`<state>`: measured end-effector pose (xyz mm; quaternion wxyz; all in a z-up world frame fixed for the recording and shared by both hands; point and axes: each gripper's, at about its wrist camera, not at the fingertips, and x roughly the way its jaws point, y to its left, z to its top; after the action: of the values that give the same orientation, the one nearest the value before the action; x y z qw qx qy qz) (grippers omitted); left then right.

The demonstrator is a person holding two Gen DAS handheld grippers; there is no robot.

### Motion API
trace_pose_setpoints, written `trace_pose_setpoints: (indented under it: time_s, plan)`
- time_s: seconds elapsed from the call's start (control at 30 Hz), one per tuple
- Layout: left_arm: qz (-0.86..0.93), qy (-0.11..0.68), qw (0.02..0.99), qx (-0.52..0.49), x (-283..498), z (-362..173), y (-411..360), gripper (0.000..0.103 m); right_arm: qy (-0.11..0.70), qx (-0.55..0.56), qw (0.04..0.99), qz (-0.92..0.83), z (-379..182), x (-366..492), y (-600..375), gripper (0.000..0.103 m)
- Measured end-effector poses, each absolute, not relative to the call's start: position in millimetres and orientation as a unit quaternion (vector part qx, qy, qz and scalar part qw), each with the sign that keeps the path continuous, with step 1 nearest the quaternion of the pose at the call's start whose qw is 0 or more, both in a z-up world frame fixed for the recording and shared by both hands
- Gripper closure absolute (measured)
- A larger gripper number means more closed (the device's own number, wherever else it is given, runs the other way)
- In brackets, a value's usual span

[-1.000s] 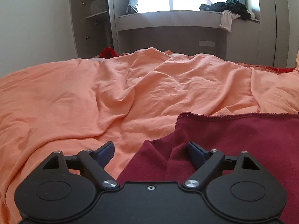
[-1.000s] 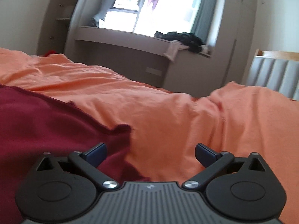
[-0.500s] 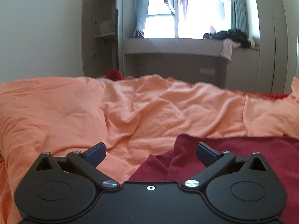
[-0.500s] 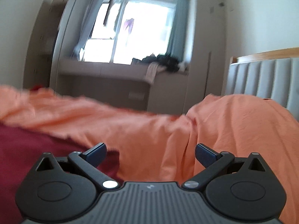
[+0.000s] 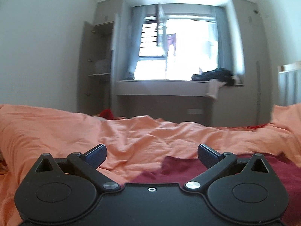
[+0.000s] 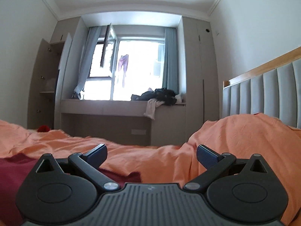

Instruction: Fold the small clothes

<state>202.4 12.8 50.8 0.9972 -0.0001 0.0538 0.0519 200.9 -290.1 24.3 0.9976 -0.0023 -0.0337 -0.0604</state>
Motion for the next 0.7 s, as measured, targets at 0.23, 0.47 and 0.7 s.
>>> trace_pose_setpoints:
  time_s: [0.23, 0.47, 0.7]
  plan:
    - [-0.031, 0.061, 0.997, -0.023, 171.1, 35.9, 3.0, 0.0, 0.017, 0.006, 1.0, 0.013, 15.0, 197.0, -266.4, 0.0]
    - [-0.043, 0.072, 0.995, -0.047, 159.3, 18.8, 4.2, 0.001, 0.044, -0.013, 0.997, 0.064, 7.0, 192.1, -241.3, 0.0]
    - [0.006, 0.052, 0.996, -0.072, 137.0, 11.7, 13.6, 0.001, 0.051, -0.032, 0.997, 0.044, 0.2, 192.9, -233.9, 0.0]
